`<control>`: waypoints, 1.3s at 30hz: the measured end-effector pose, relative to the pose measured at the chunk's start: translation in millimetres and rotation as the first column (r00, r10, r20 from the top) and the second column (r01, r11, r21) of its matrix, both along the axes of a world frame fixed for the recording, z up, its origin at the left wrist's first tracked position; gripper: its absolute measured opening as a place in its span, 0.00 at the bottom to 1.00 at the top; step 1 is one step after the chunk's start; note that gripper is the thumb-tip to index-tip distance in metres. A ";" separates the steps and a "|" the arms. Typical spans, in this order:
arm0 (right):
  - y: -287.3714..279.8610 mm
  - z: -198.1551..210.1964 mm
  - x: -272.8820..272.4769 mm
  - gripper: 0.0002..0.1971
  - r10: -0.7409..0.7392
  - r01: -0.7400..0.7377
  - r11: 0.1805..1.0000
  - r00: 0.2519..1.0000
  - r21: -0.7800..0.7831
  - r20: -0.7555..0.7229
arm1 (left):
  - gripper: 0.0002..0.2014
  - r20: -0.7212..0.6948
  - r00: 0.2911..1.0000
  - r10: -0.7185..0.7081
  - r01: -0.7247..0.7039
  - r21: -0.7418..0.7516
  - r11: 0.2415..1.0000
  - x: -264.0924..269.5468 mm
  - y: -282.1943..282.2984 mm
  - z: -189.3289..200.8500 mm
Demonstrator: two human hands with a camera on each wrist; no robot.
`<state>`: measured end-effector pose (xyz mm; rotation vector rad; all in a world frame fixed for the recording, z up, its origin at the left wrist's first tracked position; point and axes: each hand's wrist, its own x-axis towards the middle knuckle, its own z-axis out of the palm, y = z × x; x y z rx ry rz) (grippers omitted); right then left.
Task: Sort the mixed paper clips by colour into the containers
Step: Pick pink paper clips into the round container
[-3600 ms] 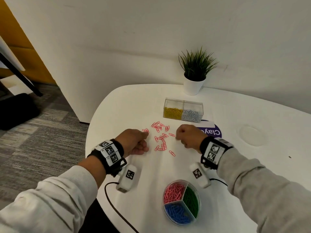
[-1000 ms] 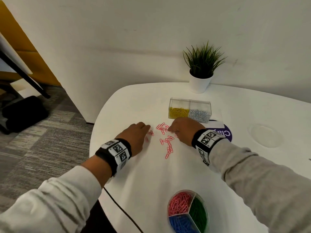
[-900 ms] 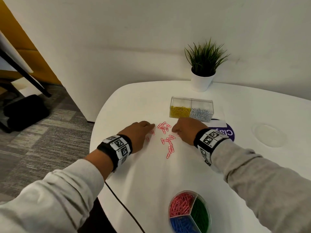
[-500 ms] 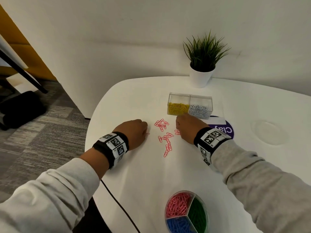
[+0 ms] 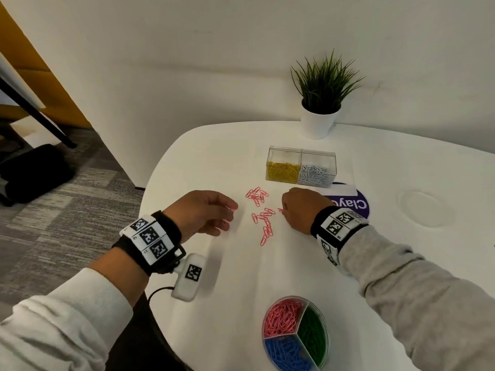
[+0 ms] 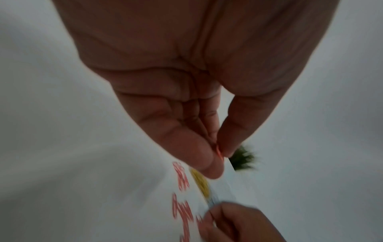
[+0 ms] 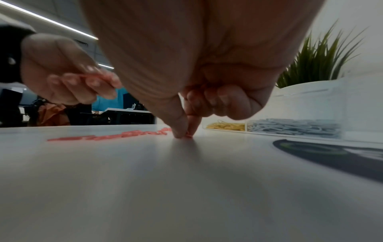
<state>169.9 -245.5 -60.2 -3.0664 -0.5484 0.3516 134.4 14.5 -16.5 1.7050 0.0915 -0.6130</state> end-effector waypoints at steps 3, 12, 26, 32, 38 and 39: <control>2.5 6.2 -6.7 0.15 -0.015 0.014 0.999 1.000 -0.053 -0.026 | 0.07 0.122 0.960 -0.250 0.229 0.166 0.959 -32.0 -26.1 16.7; -22.1 56.4 -90.8 0.03 -0.007 0.025 0.894 0.999 0.448 -0.042 | 0.05 0.398 0.532 -0.747 0.449 0.615 0.648 -117.5 -72.7 7.3; 3.3 41.1 -182.3 0.13 0.402 -0.395 0.899 0.916 0.190 0.000 | 0.16 0.265 0.724 -0.637 0.408 0.579 0.705 -117.3 -36.6 -9.2; 3.4 35.4 -192.1 0.15 0.343 -0.315 0.906 0.938 0.283 -0.051 | 0.13 0.208 0.663 -0.719 0.465 0.638 0.614 -121.7 -43.9 -14.7; -2.5 35.3 -195.3 0.14 0.309 -0.306 0.889 0.950 0.341 0.048 | 0.11 0.189 0.689 -0.699 0.483 0.599 0.638 -118.0 -41.5 -18.8; -4.8 38.3 -194.5 0.13 0.306 -0.311 0.881 0.949 0.356 0.072 | 0.12 0.188 0.692 -0.697 0.488 0.589 0.644 -116.9 -40.6 -19.3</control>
